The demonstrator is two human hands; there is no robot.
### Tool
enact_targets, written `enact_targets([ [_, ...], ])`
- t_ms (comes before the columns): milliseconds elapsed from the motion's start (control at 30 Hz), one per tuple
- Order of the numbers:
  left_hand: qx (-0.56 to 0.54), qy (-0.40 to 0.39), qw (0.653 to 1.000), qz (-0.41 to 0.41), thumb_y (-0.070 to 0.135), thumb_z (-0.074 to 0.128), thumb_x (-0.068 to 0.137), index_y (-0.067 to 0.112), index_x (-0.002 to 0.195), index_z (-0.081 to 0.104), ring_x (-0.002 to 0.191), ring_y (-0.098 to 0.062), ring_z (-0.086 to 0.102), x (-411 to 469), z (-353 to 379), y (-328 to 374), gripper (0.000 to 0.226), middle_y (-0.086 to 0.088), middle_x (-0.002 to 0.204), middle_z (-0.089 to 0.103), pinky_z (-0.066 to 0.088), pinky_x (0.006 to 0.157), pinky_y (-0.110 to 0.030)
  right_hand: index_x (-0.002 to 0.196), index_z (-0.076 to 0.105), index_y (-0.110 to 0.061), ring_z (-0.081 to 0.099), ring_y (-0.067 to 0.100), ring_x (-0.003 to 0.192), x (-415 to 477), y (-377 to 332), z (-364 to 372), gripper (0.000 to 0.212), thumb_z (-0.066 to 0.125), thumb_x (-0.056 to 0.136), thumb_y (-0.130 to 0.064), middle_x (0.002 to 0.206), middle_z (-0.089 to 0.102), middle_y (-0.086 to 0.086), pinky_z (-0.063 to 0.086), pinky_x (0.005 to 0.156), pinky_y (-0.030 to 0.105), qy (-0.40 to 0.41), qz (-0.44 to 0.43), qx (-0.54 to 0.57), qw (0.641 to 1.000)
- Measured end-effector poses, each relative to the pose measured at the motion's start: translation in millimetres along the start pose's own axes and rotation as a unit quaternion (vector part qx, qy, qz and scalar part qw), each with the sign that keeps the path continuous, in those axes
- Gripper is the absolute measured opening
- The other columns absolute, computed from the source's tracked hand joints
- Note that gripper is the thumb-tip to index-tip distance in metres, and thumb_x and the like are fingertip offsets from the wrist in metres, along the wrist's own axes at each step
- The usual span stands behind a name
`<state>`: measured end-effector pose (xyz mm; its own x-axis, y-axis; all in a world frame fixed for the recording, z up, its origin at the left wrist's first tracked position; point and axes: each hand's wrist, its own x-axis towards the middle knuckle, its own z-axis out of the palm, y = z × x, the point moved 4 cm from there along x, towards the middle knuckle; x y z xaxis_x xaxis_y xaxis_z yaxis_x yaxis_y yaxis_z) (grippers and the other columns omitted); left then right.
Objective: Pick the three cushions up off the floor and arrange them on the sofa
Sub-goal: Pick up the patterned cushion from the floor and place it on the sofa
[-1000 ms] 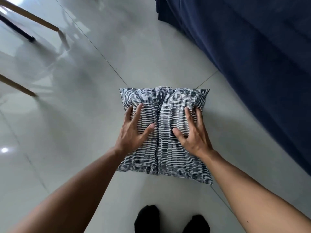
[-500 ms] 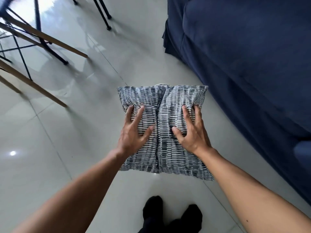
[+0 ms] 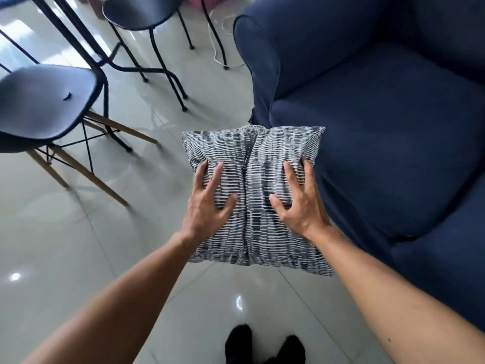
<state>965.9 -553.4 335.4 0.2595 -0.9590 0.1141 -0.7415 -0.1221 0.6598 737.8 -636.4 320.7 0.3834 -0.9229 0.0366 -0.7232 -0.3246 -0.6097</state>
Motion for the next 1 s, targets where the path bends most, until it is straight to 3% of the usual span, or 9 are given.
enact_targets([
  [400, 0.005, 0.045, 0.993, 0.11, 0.053, 0.06, 0.092, 0.021, 0.158, 0.037, 0.151, -0.034, 0.024, 70.2, -48.9, 120.5, 0.077, -0.018, 0.165, 0.019, 0.031, 0.112, -0.046, 0.162, 0.018, -0.03, 0.017, 0.037, 0.153, 37.1, -25.4, -139.9, 0.086, 0.052, 0.089, -0.059, 0.169, -0.002, 0.014, 0.044, 0.109, 0.053, 0.076, -0.035, -0.015, 0.996],
  [767, -0.019, 0.058, 0.976, 0.207, 0.046, 0.065, 0.093, 0.022, 0.157, 0.037, 0.153, -0.035, 0.023, 147.9, -54.0, 230.5, 0.074, -0.017, 0.165, 0.019, 0.036, 0.111, -0.046, 0.162, 0.019, -0.028, 0.016, 0.037, 0.153, 70.1, -13.1, -263.6, 0.083, 0.056, 0.092, -0.055, 0.169, -0.004, 0.01, 0.048, 0.106, 0.053, 0.164, -0.04, -0.052, 0.984],
  [1000, -0.026, 0.049, 0.961, 0.27, 0.043, 0.066, 0.095, 0.023, 0.157, 0.037, 0.155, -0.035, 0.017, 216.9, -48.9, 289.7, 0.071, -0.015, 0.167, 0.015, 0.037, 0.111, -0.05, 0.162, 0.021, -0.028, 0.028, 0.04, 0.149, 99.7, -4.3, -329.5, 0.083, 0.052, 0.092, -0.059, 0.169, -0.003, 0.009, 0.055, 0.097, 0.053, 0.227, -0.022, -0.074, 0.971],
])
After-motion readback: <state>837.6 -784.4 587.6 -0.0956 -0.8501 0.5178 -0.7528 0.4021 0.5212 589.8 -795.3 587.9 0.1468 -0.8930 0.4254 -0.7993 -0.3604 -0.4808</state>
